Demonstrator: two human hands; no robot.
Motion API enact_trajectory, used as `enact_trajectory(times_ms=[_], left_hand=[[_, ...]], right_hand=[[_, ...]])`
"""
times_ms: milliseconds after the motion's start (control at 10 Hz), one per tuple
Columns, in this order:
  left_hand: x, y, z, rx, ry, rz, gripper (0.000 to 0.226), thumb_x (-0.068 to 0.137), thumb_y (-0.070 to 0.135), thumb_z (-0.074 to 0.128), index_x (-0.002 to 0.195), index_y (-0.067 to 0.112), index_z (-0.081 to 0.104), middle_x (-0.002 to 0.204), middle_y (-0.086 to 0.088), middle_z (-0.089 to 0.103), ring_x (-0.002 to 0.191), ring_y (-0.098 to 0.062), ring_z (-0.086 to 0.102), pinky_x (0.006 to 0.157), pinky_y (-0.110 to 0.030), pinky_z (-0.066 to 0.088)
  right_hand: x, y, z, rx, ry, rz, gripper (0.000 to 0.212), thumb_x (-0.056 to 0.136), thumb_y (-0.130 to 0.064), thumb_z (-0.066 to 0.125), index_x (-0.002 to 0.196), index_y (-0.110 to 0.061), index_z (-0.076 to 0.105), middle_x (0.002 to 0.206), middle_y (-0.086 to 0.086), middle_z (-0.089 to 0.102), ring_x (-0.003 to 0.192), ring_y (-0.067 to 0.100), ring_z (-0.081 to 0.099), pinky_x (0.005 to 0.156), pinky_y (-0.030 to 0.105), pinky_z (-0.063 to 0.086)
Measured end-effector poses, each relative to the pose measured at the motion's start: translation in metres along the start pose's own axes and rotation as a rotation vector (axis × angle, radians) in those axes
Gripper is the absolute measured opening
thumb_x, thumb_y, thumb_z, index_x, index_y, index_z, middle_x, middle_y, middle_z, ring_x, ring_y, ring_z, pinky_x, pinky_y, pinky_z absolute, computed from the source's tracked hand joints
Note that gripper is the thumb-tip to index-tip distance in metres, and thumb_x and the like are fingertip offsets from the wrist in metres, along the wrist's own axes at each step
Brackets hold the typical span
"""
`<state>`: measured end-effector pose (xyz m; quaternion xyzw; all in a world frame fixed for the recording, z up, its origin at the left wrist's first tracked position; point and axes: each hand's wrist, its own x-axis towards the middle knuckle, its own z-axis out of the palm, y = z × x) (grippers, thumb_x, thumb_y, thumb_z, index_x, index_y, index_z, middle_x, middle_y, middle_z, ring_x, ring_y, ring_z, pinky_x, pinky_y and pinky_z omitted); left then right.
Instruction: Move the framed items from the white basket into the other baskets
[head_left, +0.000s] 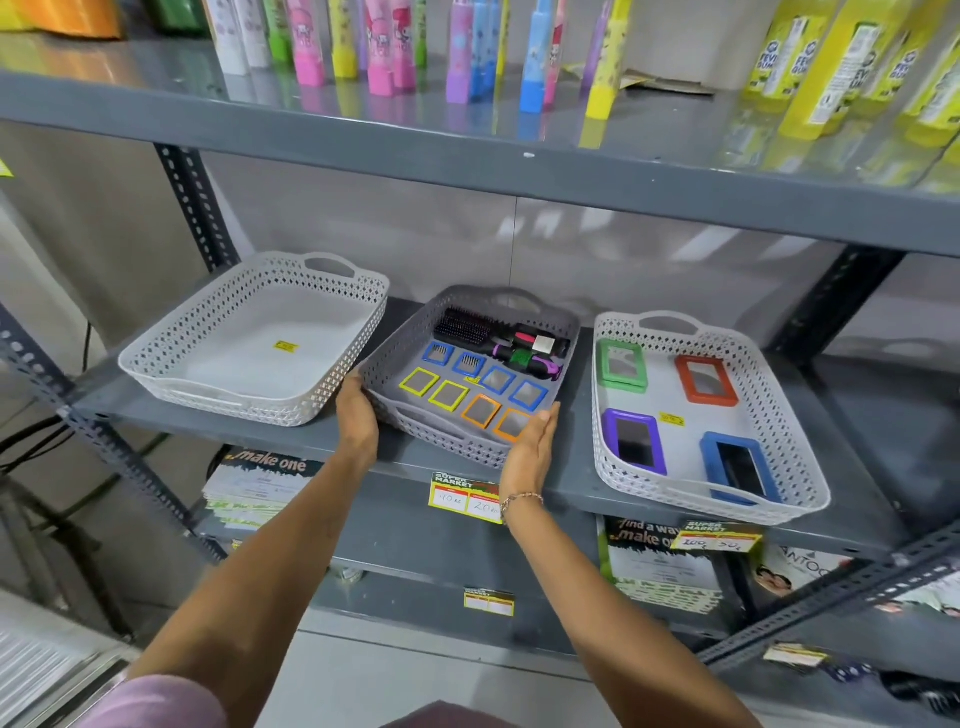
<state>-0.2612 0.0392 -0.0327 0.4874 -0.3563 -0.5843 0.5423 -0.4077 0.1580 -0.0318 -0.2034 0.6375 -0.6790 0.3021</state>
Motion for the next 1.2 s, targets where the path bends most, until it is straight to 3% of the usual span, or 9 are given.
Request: enact_trajectory(times_ms=[100,200,300,500,800,1000,1100,1200], left_hand=[[-0.015,-0.006,0.004,0.038,0.007,0.017,0.037,0.100,0.033,0.030,0.102,0.020,0.065,0.104,0.001,0.067,0.090,-0.007,0.062,0.077,-0.016,0.046],[-0.029,-0.016,0.006,0.039,-0.029,0.042,0.050,0.102,0.041,0.026,0.130,0.010,0.054,0.130,-0.001,0.057,0.118,-0.013,0.052,0.103,-0.025,0.036],[-0.041,-0.021,0.008,0.046,-0.029,0.029,0.058,0.102,0.045,0.023,0.143,0.007,0.038,0.147,-0.005,0.042,0.134,-0.016,0.038,0.115,-0.034,0.024],[-0.059,-0.026,0.012,0.059,0.001,0.018,0.058,0.102,0.044,0.022,0.147,0.007,0.026,0.154,-0.005,0.030,0.140,-0.015,0.026,0.117,-0.030,0.016],[-0.069,-0.021,0.010,0.095,-0.022,0.010,0.058,0.101,0.046,0.022,0.148,0.011,0.024,0.155,-0.003,0.027,0.140,-0.015,0.024,0.111,-0.026,0.015],[-0.071,-0.013,0.005,0.170,-0.039,-0.018,0.061,0.100,0.051,0.020,0.148,0.013,0.027,0.154,-0.004,0.030,0.140,-0.019,0.026,0.115,-0.034,0.016],[-0.078,-0.008,0.004,0.362,-0.044,0.130,0.059,0.101,0.047,0.020,0.149,0.012,0.021,0.157,-0.006,0.021,0.144,-0.019,0.018,0.117,-0.034,0.011],[-0.093,0.000,0.008,0.555,-0.069,0.430,0.058,0.102,0.039,0.020,0.150,0.008,0.011,0.159,-0.008,0.010,0.146,-0.016,0.002,0.119,-0.034,0.004]], right_hand=[[0.011,-0.004,-0.011,0.043,0.034,0.016,0.053,0.101,-0.042,0.022,0.150,-0.023,0.018,0.158,-0.006,0.021,0.145,0.012,0.021,0.108,0.019,0.016],[0.020,-0.006,-0.023,0.054,0.044,0.018,0.051,0.102,-0.037,0.023,0.149,-0.020,0.023,0.157,-0.003,0.023,0.145,0.012,0.022,0.108,0.019,0.016],[0.024,-0.007,-0.031,0.057,0.047,0.029,0.049,0.102,-0.036,0.024,0.148,-0.021,0.026,0.156,-0.003,0.026,0.144,0.014,0.024,0.114,0.025,0.017],[0.028,-0.010,-0.042,0.070,0.074,0.023,0.048,0.102,-0.032,0.024,0.147,-0.015,0.029,0.155,0.000,0.029,0.144,0.016,0.025,0.116,0.028,0.017],[0.023,-0.013,-0.045,0.045,0.073,0.033,0.049,0.102,-0.034,0.023,0.147,-0.016,0.029,0.156,0.000,0.028,0.144,0.016,0.024,0.116,0.028,0.017],[0.008,-0.021,-0.048,-0.036,0.090,0.031,0.055,0.100,-0.043,0.023,0.146,-0.014,0.032,0.154,0.006,0.033,0.142,0.022,0.030,0.115,0.031,0.020],[-0.008,-0.020,-0.053,-0.214,0.098,-0.127,0.052,0.102,-0.036,0.022,0.146,-0.010,0.031,0.154,0.008,0.032,0.143,0.021,0.029,0.114,0.024,0.018],[-0.026,-0.021,-0.060,-0.385,-0.011,-0.357,0.051,0.102,-0.031,0.024,0.149,-0.010,0.022,0.159,0.003,0.021,0.146,0.014,0.017,0.114,0.016,0.008]])
